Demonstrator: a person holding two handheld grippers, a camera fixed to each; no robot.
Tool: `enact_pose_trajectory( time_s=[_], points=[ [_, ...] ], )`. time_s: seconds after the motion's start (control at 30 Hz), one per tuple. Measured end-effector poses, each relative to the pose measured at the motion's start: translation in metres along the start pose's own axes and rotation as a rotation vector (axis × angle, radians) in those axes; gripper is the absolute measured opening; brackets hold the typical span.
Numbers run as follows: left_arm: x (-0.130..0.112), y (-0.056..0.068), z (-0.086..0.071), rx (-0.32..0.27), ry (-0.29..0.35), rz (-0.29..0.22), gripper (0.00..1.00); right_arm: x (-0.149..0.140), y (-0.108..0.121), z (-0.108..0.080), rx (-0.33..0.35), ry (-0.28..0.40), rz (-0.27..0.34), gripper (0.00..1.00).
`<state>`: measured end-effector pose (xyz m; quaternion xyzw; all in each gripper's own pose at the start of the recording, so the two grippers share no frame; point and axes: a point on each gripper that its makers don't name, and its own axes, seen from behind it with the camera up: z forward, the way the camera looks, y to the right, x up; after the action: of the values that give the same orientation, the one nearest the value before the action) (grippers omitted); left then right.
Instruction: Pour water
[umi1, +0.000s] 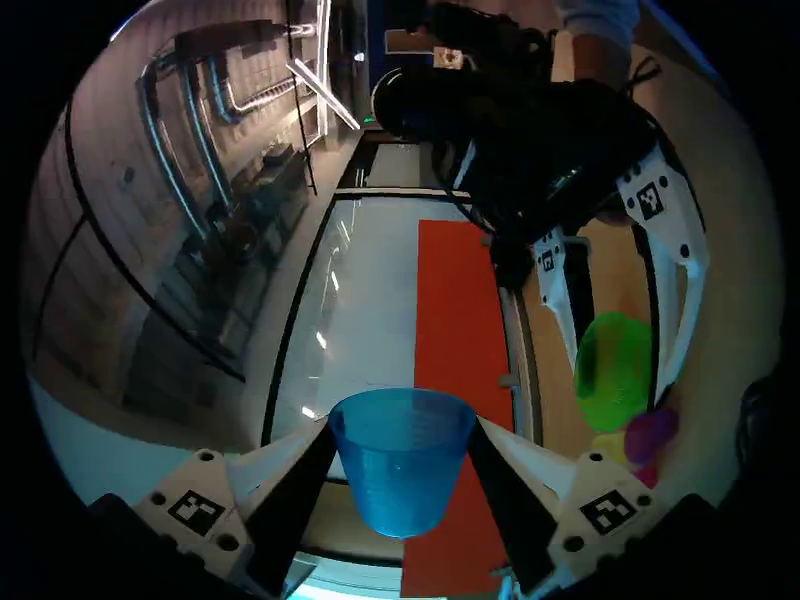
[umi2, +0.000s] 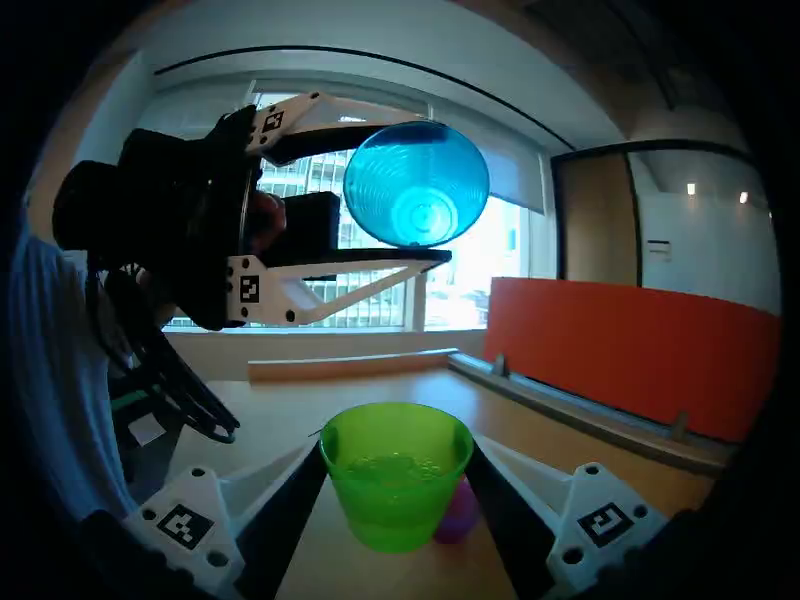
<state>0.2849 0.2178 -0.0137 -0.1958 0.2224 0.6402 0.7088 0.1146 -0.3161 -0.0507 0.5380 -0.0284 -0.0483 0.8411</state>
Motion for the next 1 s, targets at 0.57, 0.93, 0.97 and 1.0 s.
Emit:
enact_pose_trajectory(
  time_s=[0.57,0.93,0.97,1.0],
  points=[
    [-0.02,0.008,0.009,-0.032,-0.023,-0.521,0.88,0.006,0.004,-0.004,-0.013,0.017,-0.005,0.91],
    [-0.022,0.004,0.006,-0.046,0.003,-0.831,0.87,0.011,0.008,-0.006,-0.027,0.032,-0.01,0.91],
    [-0.022,0.004,0.006,-0.047,0.007,-0.86,0.87,0.011,0.008,-0.007,-0.028,0.034,-0.01,0.91],
    [-0.022,0.004,0.006,-0.048,0.01,-0.885,0.87,0.012,0.008,-0.007,-0.028,0.035,-0.01,0.91]
  ],
)
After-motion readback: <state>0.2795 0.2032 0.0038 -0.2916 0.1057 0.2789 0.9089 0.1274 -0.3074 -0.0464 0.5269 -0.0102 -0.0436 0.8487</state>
